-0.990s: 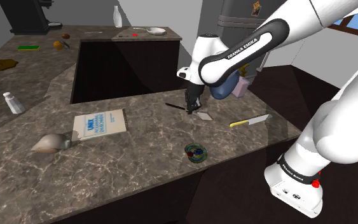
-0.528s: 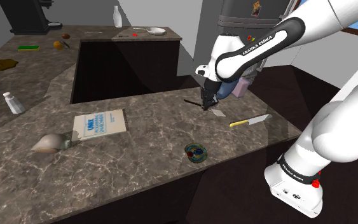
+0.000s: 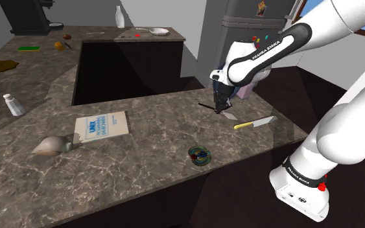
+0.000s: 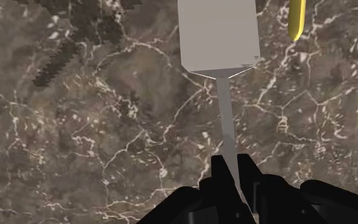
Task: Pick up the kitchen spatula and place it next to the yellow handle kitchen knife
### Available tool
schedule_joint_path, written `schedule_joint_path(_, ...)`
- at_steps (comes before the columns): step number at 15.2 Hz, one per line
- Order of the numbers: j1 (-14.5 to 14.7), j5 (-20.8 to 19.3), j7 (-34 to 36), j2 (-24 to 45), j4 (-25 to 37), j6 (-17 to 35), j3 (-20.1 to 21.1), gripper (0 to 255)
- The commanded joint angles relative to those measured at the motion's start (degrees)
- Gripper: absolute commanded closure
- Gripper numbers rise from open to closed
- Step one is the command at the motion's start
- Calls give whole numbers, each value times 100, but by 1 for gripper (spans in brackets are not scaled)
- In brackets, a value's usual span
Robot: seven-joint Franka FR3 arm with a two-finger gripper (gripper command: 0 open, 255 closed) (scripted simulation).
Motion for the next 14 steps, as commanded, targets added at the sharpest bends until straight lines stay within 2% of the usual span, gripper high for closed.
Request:
schedule_joint_path(1, 14, 43, -37, 147, -27, 176, -4, 255)
schedule_joint_path(9, 69, 305, -258, 830, -94, 916, -5, 255)
schedule_joint_path(14, 83, 605, -502, 1380, -75, 1438, 47, 255)
